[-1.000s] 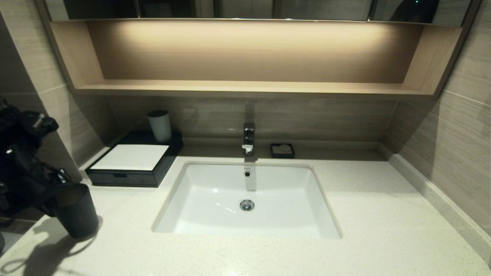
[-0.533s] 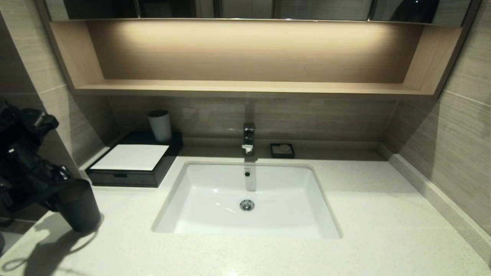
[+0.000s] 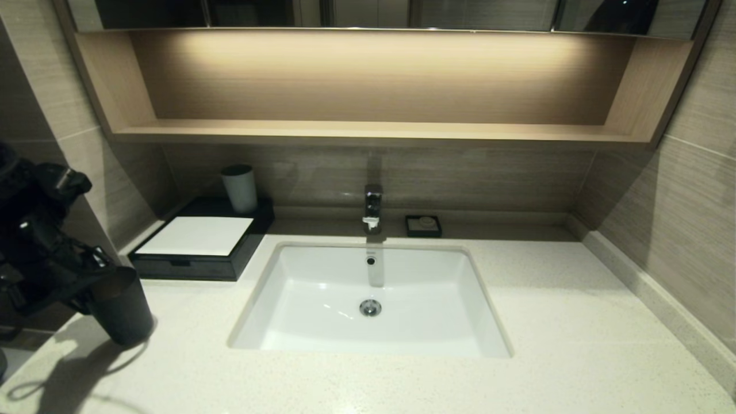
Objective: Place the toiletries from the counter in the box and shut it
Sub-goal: Place the cup on the table
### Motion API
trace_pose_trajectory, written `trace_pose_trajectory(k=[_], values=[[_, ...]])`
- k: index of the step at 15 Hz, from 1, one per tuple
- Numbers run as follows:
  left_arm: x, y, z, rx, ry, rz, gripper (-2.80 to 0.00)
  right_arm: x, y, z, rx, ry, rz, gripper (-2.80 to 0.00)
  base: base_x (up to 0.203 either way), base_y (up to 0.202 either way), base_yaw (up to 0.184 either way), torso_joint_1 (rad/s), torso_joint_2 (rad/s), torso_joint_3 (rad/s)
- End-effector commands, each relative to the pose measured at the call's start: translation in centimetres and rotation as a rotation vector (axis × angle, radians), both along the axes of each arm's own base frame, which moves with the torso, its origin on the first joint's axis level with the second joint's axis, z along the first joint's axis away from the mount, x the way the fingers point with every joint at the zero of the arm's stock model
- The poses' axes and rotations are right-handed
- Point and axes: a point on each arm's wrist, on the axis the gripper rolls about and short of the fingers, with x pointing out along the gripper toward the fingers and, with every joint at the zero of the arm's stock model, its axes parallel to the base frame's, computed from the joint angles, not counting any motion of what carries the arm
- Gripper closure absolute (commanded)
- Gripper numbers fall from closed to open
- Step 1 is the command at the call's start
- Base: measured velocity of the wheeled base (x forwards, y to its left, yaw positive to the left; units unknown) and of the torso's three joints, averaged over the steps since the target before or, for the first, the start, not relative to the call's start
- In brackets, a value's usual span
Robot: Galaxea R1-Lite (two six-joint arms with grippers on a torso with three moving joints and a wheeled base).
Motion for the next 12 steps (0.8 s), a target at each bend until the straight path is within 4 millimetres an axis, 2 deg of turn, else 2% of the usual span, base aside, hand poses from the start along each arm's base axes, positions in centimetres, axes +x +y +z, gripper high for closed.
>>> trace_pose_trajectory(k=[1, 12], values=[[0.33, 0.34, -0.46, -0.004, 0.013, 0.012, 0.0, 0.01, 0.0, 0.01, 0.001, 0.001, 0.0, 0.0, 0.0, 0.0, 0.0, 0.0, 0.0, 0.0], [0.35, 0.76, -0.36, -0.005, 0.006, 0.033, 0.0, 0.0, 0.0, 0.05, 0.001, 0.0, 0.0, 0.0, 0.0, 0.0, 0.0, 0.0, 0.0, 0.0]])
